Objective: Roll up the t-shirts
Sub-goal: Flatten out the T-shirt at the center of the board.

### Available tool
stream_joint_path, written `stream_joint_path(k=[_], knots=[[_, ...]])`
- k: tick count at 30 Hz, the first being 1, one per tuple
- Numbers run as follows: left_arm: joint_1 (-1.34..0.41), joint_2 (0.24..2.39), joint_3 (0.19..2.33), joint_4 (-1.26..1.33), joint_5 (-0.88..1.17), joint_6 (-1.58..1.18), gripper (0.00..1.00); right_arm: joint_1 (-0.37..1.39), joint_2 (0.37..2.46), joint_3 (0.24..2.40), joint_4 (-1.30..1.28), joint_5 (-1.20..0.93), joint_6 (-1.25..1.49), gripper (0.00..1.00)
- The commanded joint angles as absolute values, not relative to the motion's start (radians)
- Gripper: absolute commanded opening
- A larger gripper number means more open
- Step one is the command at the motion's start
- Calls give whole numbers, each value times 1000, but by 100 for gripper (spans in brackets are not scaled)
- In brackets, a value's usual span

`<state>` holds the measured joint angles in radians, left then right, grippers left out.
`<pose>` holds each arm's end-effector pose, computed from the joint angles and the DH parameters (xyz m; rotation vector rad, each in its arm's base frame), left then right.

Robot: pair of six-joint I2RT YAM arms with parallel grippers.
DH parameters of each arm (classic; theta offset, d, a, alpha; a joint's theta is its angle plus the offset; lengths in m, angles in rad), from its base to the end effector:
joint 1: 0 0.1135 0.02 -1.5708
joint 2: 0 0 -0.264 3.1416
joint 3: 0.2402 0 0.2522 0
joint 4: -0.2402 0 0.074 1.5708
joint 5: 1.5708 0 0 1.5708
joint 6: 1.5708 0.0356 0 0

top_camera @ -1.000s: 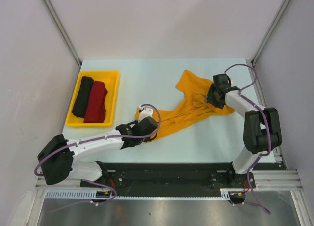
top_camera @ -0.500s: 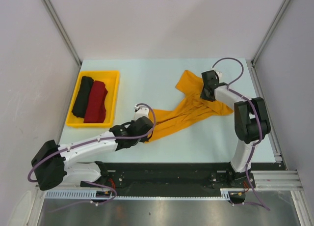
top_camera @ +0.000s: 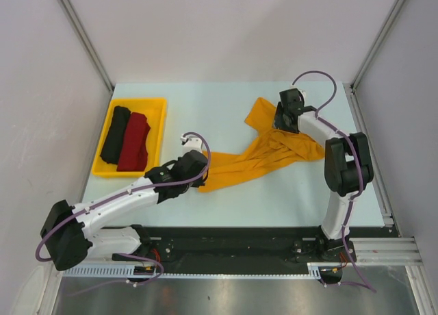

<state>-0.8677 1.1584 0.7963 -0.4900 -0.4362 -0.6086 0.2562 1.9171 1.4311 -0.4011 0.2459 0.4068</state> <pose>0.1631 -0.1691 0.2447 0.1083 2.3281 -0.2064 0.4112 0.0988 0.2163 0.2881 2.4046 -0.0025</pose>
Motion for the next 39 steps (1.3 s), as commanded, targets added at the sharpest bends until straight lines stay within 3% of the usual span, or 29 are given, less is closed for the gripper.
stream_joint_path(k=[1,8,10,11,12,14,15,17,30,39], knots=[[-857,1134,812,-494,-420,-594,0,268,1940,1393,-403,196,370,63],[-847,1105,787,-492,-397,-603,0,287,1965,1348,-357,189,388,63],[-844,1100,787,-494,-397,-603,0,287,1973,1347,-354,189,394,56],[-841,1097,787,-495,-397,-603,0,285,1970,1348,-351,192,394,52],[-838,1095,790,-497,-399,-603,0,284,1954,1348,-351,193,402,37],[-833,1094,807,-503,-408,-594,0,272,1925,1348,-354,196,410,22],[-830,1092,814,-512,-413,-588,0,267,1911,1353,-351,192,413,8],[-825,1091,854,-526,-439,-566,0,244,1852,1373,-403,210,425,0],[-810,1052,1323,-724,-584,-368,0,8,1361,1669,-745,213,425,0],[-813,861,1494,-620,-411,-201,0,-92,1100,1989,-916,144,374,0]])
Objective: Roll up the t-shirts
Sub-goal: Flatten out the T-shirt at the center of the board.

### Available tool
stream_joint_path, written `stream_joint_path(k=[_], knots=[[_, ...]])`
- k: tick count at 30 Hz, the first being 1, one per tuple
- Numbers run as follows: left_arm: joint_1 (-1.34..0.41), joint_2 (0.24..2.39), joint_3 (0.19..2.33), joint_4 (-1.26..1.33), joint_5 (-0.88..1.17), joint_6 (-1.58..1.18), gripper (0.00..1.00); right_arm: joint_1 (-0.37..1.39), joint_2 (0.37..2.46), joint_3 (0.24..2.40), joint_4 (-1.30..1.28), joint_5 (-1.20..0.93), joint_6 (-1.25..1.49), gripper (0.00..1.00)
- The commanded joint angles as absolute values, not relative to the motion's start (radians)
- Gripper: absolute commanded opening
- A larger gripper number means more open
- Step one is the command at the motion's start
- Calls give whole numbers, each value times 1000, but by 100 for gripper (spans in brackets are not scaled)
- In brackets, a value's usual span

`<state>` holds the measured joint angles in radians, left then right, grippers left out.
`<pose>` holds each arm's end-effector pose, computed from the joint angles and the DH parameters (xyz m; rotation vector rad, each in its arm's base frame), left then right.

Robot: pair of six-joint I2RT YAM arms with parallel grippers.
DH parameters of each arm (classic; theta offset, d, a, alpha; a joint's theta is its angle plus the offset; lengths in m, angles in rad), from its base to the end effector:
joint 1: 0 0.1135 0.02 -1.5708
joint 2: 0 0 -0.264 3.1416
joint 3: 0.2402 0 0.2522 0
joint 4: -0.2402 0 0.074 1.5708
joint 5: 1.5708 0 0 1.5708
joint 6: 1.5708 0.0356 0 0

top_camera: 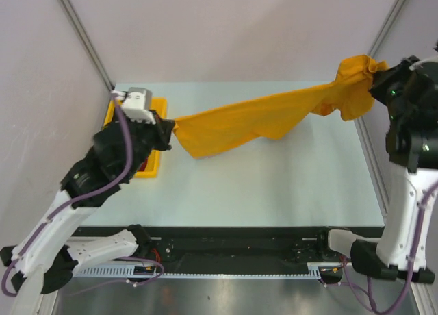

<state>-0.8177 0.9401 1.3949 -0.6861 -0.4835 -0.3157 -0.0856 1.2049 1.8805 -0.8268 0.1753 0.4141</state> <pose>0.1220 -0.1059 0.4640 0.1042 1.7881 -0.3816 0.1858 -0.0222 0.5436 0.5497 1.6303 0.0923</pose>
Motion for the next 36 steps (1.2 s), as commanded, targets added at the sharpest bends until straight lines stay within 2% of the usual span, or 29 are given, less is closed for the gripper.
stream_joint_path(k=[1,6,9,13,17,19,23,24,27,30,32,36], knots=[[-813,867,1521,-627,-414,-192,0,-92,1083,2000,-914,138,371,0],[-813,923,1626,-591,-514,-157,0,-92,1026,1956,-774,56,367,0],[-783,1003,1652,-506,-577,-98,0,-92,1078,1936,-682,9,390,0],[-648,1184,1693,-427,-450,-130,0,-92,1144,1795,-433,-78,416,0],[-508,1345,1742,-263,-298,-141,0,-87,1328,1813,-279,-136,428,0],[-459,1425,1856,-247,-244,-182,0,-83,1405,1867,-241,-150,431,0],[-384,1638,2187,-290,-179,-183,0,-80,1569,2150,-273,-150,425,0],[-377,1710,2345,-305,-172,-172,0,-80,1622,2295,-305,-141,416,0],[-353,1776,2535,-334,-138,-192,0,-86,1699,2556,-395,-143,403,0],[-350,1726,2453,-292,-123,-192,0,-94,1663,2553,-378,-135,388,0],[-350,1639,2355,-267,-120,-190,0,-100,1559,2392,-342,-129,382,0],[-350,1464,1969,-239,-140,-222,0,-100,1376,2046,-284,-150,397,0]])
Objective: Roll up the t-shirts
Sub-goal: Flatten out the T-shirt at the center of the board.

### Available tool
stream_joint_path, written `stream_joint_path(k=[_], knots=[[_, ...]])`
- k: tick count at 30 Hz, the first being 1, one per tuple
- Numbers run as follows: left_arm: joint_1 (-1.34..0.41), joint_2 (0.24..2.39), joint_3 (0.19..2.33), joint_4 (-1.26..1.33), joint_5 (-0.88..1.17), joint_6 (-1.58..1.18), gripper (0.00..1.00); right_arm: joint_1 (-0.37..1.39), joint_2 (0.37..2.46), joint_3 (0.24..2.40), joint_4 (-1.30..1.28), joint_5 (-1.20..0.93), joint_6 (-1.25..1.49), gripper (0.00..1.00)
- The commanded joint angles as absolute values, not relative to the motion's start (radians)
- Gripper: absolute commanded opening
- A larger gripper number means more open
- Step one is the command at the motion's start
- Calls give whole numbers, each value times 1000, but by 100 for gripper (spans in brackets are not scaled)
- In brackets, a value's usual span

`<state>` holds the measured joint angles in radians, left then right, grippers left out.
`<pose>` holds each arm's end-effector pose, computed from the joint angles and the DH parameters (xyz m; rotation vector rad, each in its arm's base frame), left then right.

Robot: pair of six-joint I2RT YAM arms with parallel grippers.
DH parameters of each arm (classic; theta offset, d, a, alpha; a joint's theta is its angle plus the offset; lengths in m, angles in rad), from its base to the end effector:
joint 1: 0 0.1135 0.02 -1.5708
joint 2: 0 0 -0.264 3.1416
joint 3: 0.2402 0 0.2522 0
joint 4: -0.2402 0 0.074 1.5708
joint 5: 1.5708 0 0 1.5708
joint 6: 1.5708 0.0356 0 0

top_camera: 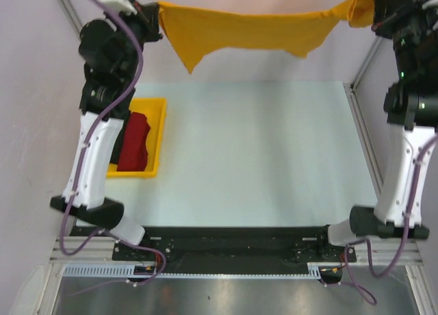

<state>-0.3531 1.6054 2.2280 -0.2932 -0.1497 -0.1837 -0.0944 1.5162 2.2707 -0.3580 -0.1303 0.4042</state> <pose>0.2800 -0.0975 0.6043 -0.0248 1.2535 -0.3724 0.2431 -0.0184 0.6308 0.1789 1.1712 0.3494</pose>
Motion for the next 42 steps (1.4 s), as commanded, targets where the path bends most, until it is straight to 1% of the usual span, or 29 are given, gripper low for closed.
stream_joint_path(k=[1,2,3,4,5,6,8,9,10,11,12,13,15,16,17,19,20,22,23,24,25,26,28,29,30,32,33,38,42], knots=[[-350,1427,1892,-223,-140,-236,0,-101,1330,1890,-273,-155,405,0],[-350,1346,1811,-210,-120,-247,0,-101,1253,1794,-261,-164,422,0],[-350,1310,1658,-198,-117,-276,0,-101,1209,1714,-247,-169,426,0],[-350,1277,1584,-187,-117,-299,1,-100,1172,1644,-250,-170,434,0],[-350,1211,1509,-178,-106,-314,0,-101,1096,1483,-258,-166,455,0],[-350,1185,1364,-169,-103,-345,0,-100,1059,1415,-285,-163,465,0],[-350,1113,1223,-160,-95,-397,0,-98,991,1210,-333,-166,483,0],[-350,1089,1071,-146,-69,-453,0,-98,936,1137,-347,-160,488,0],[-350,1071,995,-117,-61,-494,0,-98,907,1079,-366,-143,494,0],[-350,1052,914,-85,-43,-532,0,-100,882,1025,-402,-121,506,4],[-350,1025,752,-42,-10,-595,0,-101,844,924,-419,-117,499,6],[-350,1022,680,31,-9,-629,0,-103,829,886,-437,-106,500,9],[-350,1038,530,80,-9,-705,0,-103,801,763,-466,-98,502,10],[-350,1055,493,125,-9,-724,0,-103,787,727,-474,-95,508,10],[-350,1072,465,133,-9,-764,0,-104,781,700,-492,-94,512,19],[-351,1112,430,133,15,-781,13,-103,785,640,-505,-113,518,36],[-357,1115,423,129,9,-785,16,-103,788,629,-523,-129,523,48],[-360,1098,413,97,-32,-801,33,-92,799,618,-523,-143,544,54],[-362,1085,410,81,-46,-805,43,-95,801,621,-529,-138,561,63],[-362,1069,407,63,-55,-807,48,-97,804,621,-529,-130,574,70],[-362,1056,405,37,-63,-805,48,-98,810,623,-526,-120,589,75],[-364,1020,403,20,-74,-810,48,-98,839,627,-509,-106,603,76],[-376,990,416,-87,-109,-811,49,-101,883,644,-508,-77,606,72],[-388,953,426,-135,-183,-813,50,-103,940,661,-511,-48,606,72],[-402,930,437,-222,-228,-816,53,-104,962,672,-520,-31,610,71],[-433,870,439,-297,-334,-856,56,-104,998,683,-529,-6,621,69],[-434,856,427,-331,-345,-870,57,-104,1017,683,-528,-3,630,69],[-448,880,384,-333,-348,-916,55,-117,1046,703,-541,31,652,69],[-480,899,338,-250,-338,-960,54,-150,1043,719,-592,66,664,69]])
